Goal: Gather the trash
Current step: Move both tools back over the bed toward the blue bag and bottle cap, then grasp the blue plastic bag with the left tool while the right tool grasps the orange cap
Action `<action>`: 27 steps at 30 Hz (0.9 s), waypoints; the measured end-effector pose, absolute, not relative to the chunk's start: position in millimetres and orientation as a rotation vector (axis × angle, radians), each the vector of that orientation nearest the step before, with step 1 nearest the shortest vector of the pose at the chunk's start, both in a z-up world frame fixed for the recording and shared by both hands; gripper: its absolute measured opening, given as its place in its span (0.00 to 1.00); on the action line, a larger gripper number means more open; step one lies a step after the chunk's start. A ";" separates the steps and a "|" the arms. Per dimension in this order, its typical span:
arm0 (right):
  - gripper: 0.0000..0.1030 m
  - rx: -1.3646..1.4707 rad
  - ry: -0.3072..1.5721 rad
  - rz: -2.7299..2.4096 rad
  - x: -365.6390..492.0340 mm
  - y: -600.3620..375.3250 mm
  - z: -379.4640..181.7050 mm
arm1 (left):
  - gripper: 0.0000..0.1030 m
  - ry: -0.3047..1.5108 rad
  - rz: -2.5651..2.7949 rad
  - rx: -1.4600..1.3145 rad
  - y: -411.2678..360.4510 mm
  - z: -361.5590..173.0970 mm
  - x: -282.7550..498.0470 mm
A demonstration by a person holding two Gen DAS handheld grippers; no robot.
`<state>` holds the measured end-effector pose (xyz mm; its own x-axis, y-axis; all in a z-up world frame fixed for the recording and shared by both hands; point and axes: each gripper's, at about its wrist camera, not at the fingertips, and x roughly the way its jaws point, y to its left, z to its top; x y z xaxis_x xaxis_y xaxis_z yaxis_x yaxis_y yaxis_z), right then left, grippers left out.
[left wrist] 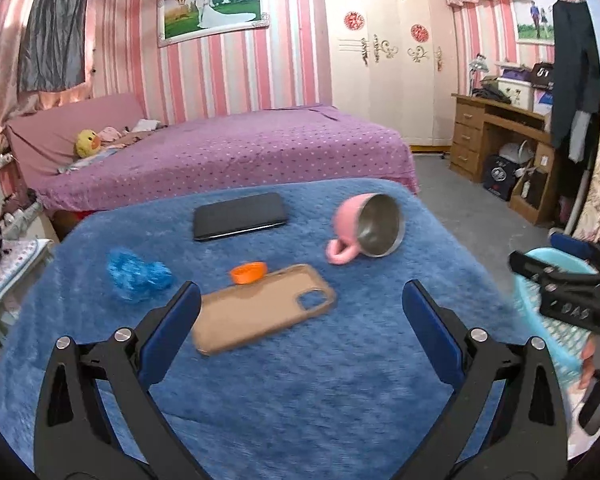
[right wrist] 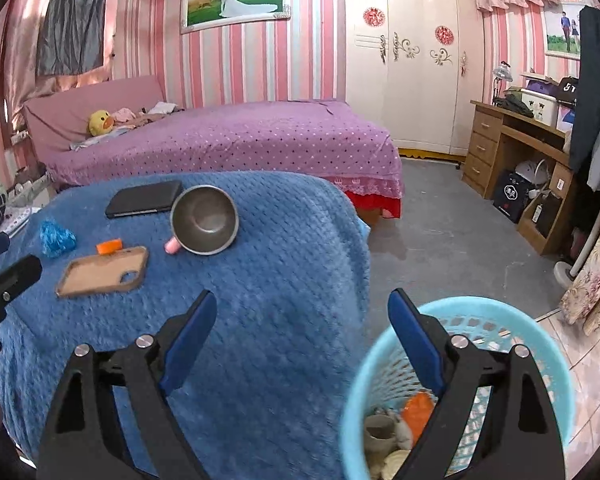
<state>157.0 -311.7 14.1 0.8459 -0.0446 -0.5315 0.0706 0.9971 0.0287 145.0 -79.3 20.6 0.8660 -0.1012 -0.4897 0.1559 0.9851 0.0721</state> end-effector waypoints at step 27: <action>0.83 -0.016 0.674 0.102 242.4 -193.7 -19.9 | 0.94 0.667 0.059 -0.071 95.5 -11.8 241.6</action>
<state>242.4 -193.7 -19.9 0.7768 0.0890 -0.6235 -0.0996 0.9949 0.0178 241.6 95.5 -11.8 0.7843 0.0321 -0.6195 -0.0774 0.9959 -0.0465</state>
